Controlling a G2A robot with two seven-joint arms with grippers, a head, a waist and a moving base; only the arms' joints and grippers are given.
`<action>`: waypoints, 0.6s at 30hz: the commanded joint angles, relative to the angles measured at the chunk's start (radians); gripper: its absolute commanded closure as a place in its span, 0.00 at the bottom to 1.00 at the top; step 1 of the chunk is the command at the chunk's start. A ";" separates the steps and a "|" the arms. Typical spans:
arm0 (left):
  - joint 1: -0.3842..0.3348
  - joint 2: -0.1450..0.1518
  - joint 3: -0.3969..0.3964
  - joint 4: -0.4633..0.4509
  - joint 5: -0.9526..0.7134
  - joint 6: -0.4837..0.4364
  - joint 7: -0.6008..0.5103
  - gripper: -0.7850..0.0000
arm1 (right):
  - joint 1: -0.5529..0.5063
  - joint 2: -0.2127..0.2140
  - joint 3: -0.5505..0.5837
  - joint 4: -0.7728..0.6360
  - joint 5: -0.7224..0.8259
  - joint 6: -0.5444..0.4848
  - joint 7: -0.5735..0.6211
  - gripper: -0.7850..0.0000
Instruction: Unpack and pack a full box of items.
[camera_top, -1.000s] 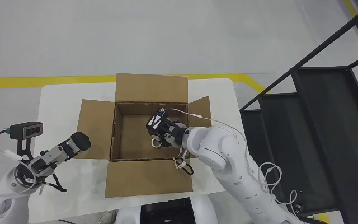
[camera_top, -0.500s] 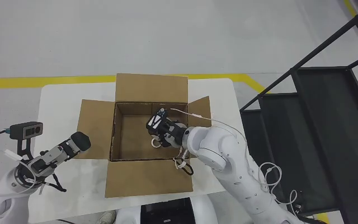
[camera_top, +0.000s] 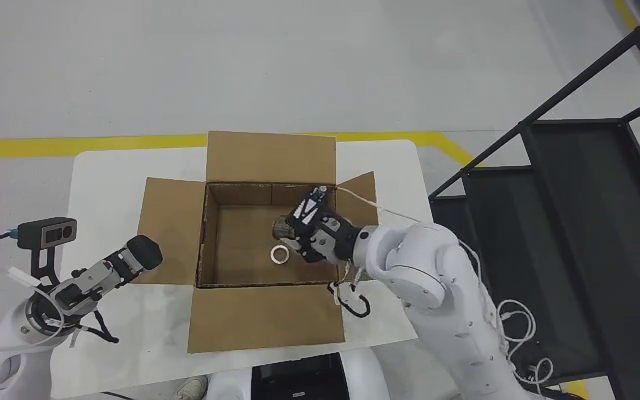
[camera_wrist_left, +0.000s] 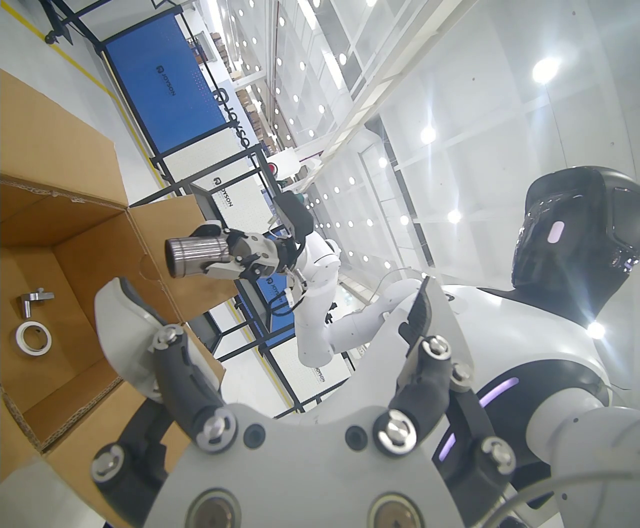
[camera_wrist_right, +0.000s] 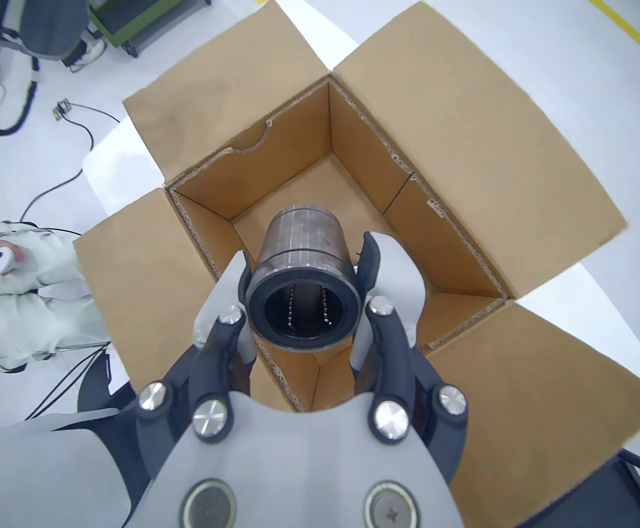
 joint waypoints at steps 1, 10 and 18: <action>0.000 0.000 0.000 0.000 0.000 0.000 0.000 0.00 | -0.031 0.011 0.100 -0.032 0.085 -0.031 0.006 1.00; 0.000 0.000 0.000 0.000 0.000 0.000 0.000 0.00 | -0.128 0.058 0.530 0.006 0.466 -0.167 0.042 1.00; 0.000 0.000 0.000 0.000 0.000 0.000 0.000 0.00 | -0.220 0.091 0.797 0.091 0.667 -0.199 0.057 1.00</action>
